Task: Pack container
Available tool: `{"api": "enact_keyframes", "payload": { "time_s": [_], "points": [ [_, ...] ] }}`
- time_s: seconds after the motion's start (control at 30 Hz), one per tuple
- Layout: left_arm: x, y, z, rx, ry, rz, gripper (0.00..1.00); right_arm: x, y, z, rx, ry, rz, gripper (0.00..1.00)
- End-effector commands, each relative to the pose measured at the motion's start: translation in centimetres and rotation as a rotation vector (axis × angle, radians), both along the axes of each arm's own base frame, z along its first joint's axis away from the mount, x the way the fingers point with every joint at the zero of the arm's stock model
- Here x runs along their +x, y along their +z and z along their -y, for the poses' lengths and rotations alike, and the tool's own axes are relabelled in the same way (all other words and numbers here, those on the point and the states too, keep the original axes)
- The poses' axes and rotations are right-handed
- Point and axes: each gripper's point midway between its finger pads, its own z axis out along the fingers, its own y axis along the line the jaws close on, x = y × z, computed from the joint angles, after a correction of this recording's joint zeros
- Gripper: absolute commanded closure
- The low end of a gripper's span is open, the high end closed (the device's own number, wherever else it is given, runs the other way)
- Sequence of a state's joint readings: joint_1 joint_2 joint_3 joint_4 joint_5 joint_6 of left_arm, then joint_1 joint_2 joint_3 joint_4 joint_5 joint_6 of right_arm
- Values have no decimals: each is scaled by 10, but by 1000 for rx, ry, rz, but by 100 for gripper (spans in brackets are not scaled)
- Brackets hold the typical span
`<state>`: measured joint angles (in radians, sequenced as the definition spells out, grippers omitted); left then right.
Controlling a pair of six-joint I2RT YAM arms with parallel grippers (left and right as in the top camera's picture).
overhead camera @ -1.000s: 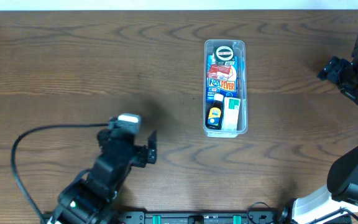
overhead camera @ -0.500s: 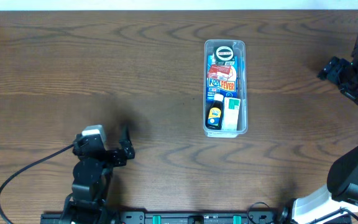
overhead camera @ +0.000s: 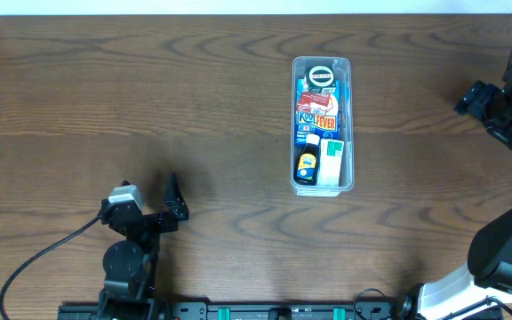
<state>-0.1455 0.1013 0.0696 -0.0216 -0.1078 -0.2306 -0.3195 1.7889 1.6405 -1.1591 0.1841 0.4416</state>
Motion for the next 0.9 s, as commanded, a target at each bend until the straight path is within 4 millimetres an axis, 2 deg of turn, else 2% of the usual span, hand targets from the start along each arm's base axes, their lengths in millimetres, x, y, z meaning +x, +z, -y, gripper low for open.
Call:
{"api": "enact_keyframes", "payload": {
  "time_s": [0.0,0.37,0.47,0.87],
  "points": [
    [1,-4,-3,6,6,30,2,-1,0,3,-9,-22,-2,1],
    [-3,-13,-30,9,117,21,2,-1,0,3,-9,-22,-2,1],
    [-5,-21,-33,11,129,-11,2,-1,0,3,-9,-22,-2,1],
    [-5,-21,-35,11,134,-13,2,-1,0,3,-9,-21,-2,1]
  ]
}}
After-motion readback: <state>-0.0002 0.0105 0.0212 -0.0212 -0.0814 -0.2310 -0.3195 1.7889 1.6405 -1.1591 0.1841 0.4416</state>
